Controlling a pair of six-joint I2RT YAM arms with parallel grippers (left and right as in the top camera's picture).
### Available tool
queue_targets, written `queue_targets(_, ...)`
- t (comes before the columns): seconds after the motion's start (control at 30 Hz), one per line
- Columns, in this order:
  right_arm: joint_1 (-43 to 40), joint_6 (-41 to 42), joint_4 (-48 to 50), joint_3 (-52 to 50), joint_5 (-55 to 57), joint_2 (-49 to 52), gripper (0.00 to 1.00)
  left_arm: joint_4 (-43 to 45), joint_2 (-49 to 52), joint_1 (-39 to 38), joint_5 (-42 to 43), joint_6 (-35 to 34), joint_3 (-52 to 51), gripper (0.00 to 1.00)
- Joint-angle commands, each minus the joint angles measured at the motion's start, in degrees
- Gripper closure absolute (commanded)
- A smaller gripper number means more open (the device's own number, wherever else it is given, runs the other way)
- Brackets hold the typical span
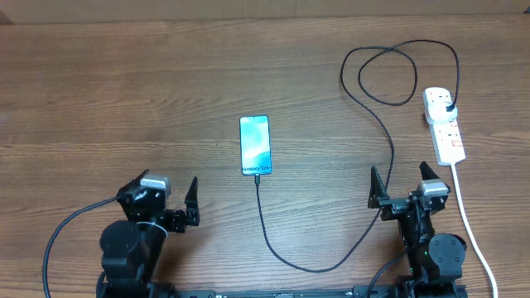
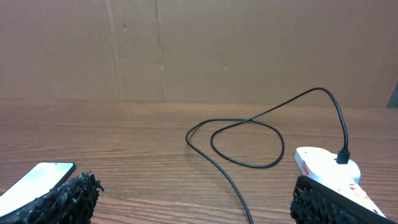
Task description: Plug charger to phone and switch on socket
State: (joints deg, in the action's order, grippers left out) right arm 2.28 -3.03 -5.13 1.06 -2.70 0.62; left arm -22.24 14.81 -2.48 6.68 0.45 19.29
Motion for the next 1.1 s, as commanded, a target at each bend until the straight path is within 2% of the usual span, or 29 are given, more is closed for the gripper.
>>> queue_targets(0.0,0.24,-0.24,0.35,-0.57,0.09,-0.46,0.0,2.45,-3.89,0.33,0.44,0.79,-3.52,0.0)
queue_targets(0.3,0.24,-0.24,0.37,-0.57,0.09,-0.46,0.0,12.13,-8.07,1.55,0.37,-2.01,-10.71,0.0)
queue_targets(0.53,0.22,-0.24,0.37,-0.57,0.09,-0.46,0.0,20.68,-14.67,3.54,0.2,-8.46,-19.15,0.0)
queue_targets(0.7,0.22,-0.24,0.35,-0.57,0.09,-0.46,0.0,18.6,-14.62,4.04,-2.54,-8.07,-19.02,0.0)
queue_targets(1.07,0.24,-0.22,0.37,-0.57,0.07,-0.46,0.0,17.99,-14.62,3.96,-2.19,-1.09,-19.02,0.0)
